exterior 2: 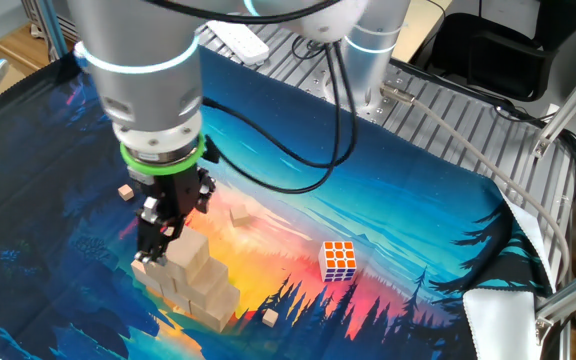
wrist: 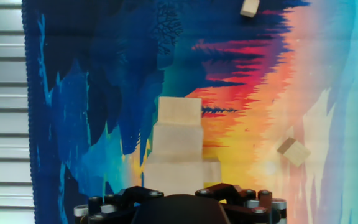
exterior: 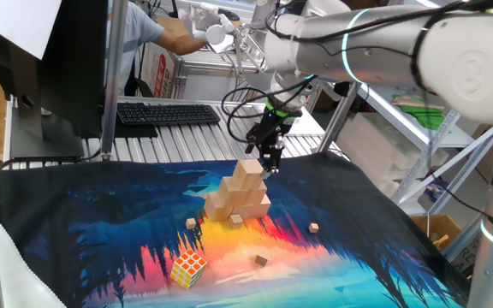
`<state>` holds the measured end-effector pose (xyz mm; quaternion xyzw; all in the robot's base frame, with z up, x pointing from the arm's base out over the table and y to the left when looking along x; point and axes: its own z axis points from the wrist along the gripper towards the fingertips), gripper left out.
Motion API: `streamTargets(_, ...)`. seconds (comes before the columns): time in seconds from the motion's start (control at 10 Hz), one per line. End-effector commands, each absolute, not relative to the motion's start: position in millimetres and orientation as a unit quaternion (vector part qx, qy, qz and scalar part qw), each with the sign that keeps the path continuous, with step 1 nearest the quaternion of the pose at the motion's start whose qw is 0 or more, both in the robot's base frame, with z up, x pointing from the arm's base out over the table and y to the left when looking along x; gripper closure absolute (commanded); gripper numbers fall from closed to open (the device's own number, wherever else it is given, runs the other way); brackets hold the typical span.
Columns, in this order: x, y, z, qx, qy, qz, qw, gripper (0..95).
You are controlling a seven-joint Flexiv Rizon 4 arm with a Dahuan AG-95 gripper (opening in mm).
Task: Stack the blocks into a pyramid shape
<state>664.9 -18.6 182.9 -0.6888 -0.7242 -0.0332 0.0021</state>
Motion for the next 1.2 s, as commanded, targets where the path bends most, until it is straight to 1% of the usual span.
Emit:
streamTargets(0.1,659,-19,200,-0.655,-0.752,-0.049,0.060,19.0)
streamTargets(0.2,651,-19,213,-0.624,-0.776,-0.062,0.076,19.0)
streamTargets(0.3,642,-17,225,-0.577,-0.809,-0.065,0.087,38.0)
streamTargets(0.5,628,-14,241,-0.512,-0.850,-0.074,0.095,76.0)
streamTargets(0.6,617,-15,251,-0.475,-0.872,-0.077,0.091,76.0)
streamTargets(0.7,611,-16,257,-0.454,-0.883,-0.079,0.089,95.0)
streamTargets(0.8,599,-21,264,-0.432,-0.894,-0.082,0.087,95.0)
streamTargets(1.2,577,-27,268,-0.428,-0.896,-0.084,0.081,95.0)
